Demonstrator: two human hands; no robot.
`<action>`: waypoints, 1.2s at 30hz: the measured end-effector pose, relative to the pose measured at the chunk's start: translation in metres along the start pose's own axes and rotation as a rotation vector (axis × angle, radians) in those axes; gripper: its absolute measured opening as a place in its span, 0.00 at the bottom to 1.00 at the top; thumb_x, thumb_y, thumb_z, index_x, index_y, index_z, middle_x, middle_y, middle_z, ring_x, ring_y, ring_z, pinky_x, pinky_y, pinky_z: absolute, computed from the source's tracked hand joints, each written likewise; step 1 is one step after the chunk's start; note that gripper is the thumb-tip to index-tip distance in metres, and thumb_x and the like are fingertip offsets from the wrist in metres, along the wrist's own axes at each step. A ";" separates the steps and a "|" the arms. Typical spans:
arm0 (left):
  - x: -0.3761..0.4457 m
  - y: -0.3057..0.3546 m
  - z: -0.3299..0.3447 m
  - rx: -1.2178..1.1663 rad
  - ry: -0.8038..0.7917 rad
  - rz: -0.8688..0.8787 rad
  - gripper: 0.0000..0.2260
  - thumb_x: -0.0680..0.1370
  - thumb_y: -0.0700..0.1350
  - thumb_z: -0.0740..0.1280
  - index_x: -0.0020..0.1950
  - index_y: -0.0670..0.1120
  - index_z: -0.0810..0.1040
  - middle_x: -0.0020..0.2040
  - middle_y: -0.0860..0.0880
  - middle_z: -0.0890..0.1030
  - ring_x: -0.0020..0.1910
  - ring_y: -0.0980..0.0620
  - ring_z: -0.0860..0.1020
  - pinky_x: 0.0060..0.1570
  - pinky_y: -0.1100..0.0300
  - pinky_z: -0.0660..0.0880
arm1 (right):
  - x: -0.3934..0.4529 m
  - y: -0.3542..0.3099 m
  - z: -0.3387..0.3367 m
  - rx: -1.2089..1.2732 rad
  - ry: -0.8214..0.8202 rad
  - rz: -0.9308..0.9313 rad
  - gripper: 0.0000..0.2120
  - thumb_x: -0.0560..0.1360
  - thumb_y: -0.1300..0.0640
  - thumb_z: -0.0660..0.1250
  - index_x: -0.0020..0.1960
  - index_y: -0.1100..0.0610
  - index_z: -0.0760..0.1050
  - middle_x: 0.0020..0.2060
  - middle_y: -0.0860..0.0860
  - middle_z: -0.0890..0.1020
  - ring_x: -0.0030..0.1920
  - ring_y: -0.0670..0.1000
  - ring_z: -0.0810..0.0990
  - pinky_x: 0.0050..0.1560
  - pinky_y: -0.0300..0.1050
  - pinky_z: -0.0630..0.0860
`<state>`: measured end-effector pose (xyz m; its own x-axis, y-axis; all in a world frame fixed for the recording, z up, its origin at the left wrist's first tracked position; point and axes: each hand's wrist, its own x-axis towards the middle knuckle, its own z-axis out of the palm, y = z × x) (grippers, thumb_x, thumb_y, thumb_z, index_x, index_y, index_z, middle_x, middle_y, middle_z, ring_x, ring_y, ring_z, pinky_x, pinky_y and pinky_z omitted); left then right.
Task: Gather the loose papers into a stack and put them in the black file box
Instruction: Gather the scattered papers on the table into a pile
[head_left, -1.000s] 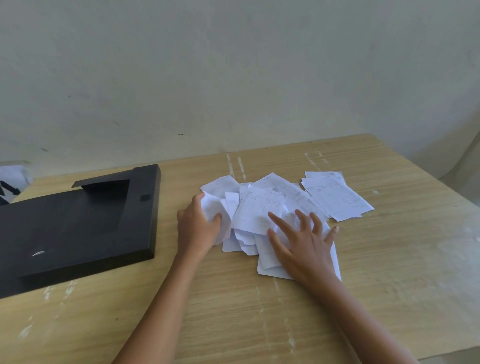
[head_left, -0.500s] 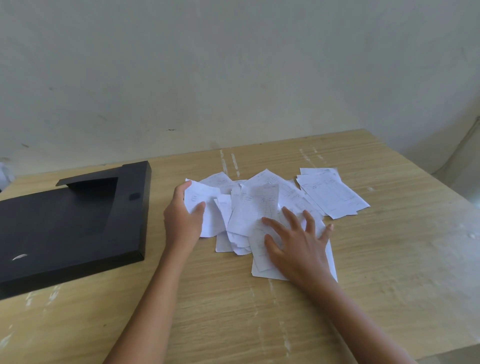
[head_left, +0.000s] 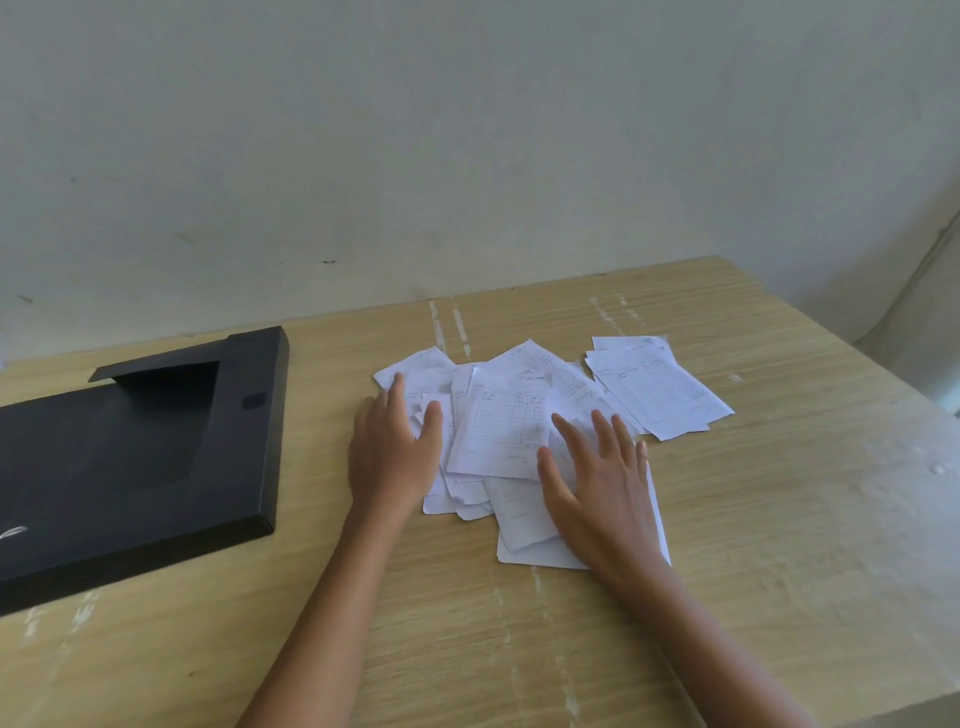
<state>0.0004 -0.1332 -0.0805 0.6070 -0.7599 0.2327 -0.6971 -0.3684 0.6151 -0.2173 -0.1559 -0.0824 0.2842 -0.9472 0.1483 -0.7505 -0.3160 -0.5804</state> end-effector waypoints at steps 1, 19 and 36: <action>0.000 0.002 0.003 0.089 -0.067 -0.006 0.28 0.85 0.58 0.57 0.83 0.48 0.61 0.76 0.46 0.71 0.76 0.45 0.67 0.70 0.48 0.68 | 0.000 0.000 0.000 0.003 -0.029 -0.004 0.27 0.81 0.38 0.53 0.79 0.40 0.60 0.82 0.52 0.55 0.82 0.51 0.44 0.81 0.54 0.39; 0.041 0.025 0.030 0.290 -0.314 0.179 0.28 0.86 0.59 0.51 0.83 0.48 0.61 0.85 0.48 0.58 0.84 0.50 0.49 0.80 0.39 0.44 | 0.076 0.060 -0.043 -0.145 -0.043 0.040 0.14 0.82 0.55 0.54 0.55 0.56 0.78 0.52 0.53 0.77 0.61 0.57 0.72 0.66 0.56 0.65; -0.015 0.057 0.050 0.349 -0.370 0.072 0.29 0.82 0.68 0.49 0.83 0.65 0.51 0.86 0.42 0.43 0.83 0.36 0.36 0.77 0.31 0.34 | 0.121 0.063 -0.052 0.131 -0.040 0.226 0.23 0.83 0.57 0.56 0.76 0.59 0.67 0.70 0.60 0.76 0.69 0.60 0.74 0.62 0.48 0.69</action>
<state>-0.0674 -0.1693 -0.0870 0.4215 -0.9051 -0.0557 -0.8563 -0.4175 0.3042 -0.2608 -0.2928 -0.0596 0.1433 -0.9893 -0.0278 -0.7150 -0.0841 -0.6941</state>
